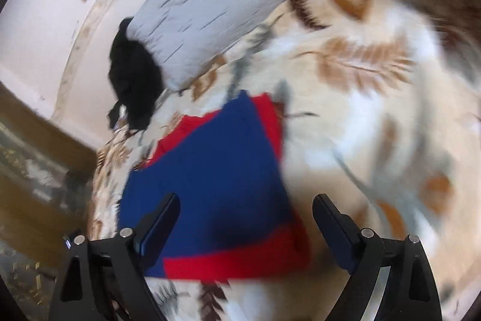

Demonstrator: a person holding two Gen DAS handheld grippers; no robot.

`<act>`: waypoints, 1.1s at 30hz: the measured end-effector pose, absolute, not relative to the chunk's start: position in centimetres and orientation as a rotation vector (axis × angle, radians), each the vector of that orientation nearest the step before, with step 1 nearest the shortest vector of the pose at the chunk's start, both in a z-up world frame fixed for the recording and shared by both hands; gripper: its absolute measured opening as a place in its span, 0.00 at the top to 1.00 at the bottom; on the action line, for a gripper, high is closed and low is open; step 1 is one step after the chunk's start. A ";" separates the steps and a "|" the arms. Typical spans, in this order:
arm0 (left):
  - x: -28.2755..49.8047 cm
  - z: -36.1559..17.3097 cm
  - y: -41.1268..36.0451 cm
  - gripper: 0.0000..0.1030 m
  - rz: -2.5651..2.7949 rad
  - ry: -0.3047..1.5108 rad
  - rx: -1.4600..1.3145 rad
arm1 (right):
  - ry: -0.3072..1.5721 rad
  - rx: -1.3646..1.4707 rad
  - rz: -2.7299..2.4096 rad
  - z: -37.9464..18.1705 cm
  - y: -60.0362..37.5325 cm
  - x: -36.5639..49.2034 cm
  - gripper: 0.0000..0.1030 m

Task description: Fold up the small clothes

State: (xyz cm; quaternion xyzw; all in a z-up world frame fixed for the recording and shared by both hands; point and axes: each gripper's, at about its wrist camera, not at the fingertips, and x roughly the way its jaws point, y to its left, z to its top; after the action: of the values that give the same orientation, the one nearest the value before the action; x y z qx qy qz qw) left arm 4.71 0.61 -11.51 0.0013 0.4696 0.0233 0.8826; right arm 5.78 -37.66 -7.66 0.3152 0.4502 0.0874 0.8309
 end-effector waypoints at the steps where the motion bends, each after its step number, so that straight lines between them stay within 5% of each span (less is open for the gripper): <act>1: 4.7 -11.5 0.7 0.13 0.048 0.980 -0.001 | 1.006 0.662 0.182 -8.6 -37.7 8.1 0.11; 6: 4.4 -11.8 0.8 0.10 0.052 0.982 -0.005 | 1.060 0.563 0.174 -10.7 -37.8 14.2 0.13; 8: 4.5 -11.9 0.9 0.09 0.049 0.982 -0.012 | 1.086 0.455 0.172 -10.5 -36.8 14.9 0.54; 9: 4.5 -11.9 0.9 0.09 0.048 0.984 -0.015 | 1.114 0.443 0.170 -10.7 -36.5 15.1 0.84; 17: 4.5 -12.0 0.8 0.07 0.045 0.978 -0.011 | 1.087 0.388 0.060 -9.9 -36.4 14.8 0.83; 21: 4.6 -11.9 0.8 0.07 0.039 0.987 -0.015 | 0.999 0.381 -0.010 -7.4 -36.6 12.5 0.22; 27: 4.5 -11.8 0.8 0.07 0.040 0.998 -0.021 | 0.882 0.458 0.199 -3.2 -32.8 6.2 0.22; 33: 1.1 -9.2 3.3 0.07 0.025 0.944 -0.085 | 1.023 0.511 0.220 -9.0 -30.8 3.0 0.23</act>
State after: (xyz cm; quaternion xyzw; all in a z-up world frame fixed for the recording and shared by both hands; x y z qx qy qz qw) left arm 1.09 3.32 -9.17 -0.0407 0.4545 0.0118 0.8898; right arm 2.98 -30.75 -9.02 0.2413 0.4833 0.1039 0.8351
